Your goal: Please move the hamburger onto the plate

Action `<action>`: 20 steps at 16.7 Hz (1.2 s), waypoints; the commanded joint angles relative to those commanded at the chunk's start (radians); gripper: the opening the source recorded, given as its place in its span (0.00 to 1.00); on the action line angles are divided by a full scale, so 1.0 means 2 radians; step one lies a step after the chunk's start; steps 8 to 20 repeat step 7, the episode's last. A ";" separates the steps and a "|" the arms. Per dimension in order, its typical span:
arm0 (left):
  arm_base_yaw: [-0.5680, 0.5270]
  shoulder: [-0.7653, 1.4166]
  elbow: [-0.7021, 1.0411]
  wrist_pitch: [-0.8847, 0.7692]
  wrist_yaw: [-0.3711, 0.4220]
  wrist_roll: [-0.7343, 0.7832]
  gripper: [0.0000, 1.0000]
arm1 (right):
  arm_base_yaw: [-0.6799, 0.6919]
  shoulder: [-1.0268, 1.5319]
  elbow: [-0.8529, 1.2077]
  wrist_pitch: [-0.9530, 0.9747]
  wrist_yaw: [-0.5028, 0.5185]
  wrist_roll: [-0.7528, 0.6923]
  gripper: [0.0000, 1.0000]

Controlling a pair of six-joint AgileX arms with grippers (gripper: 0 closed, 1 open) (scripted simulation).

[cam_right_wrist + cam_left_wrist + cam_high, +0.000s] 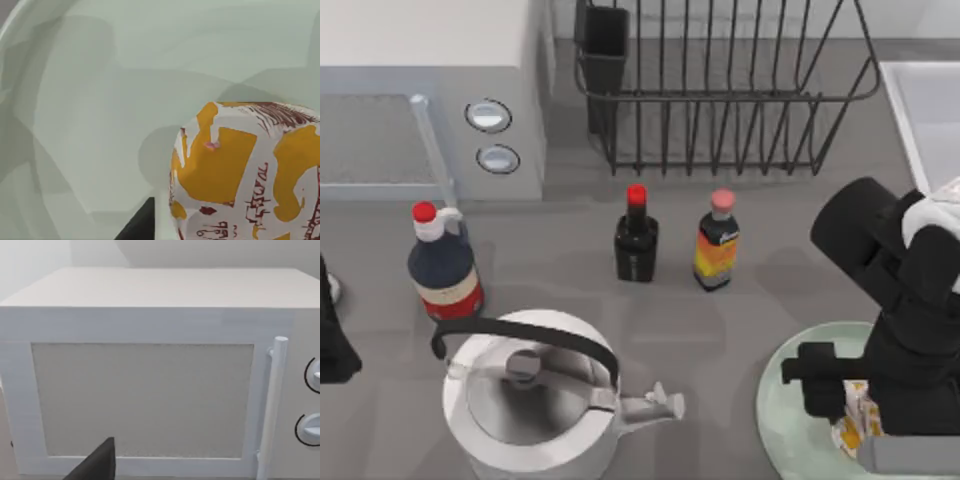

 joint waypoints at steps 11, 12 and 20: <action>0.000 0.000 0.000 0.000 0.000 0.000 1.00 | 0.000 0.000 0.000 0.000 0.000 0.000 1.00; 0.000 0.000 0.000 0.000 0.000 0.000 1.00 | 0.000 0.000 0.000 0.000 0.000 0.000 1.00; 0.000 0.000 0.000 0.000 0.000 0.000 1.00 | 0.000 0.000 0.000 0.000 0.000 0.000 1.00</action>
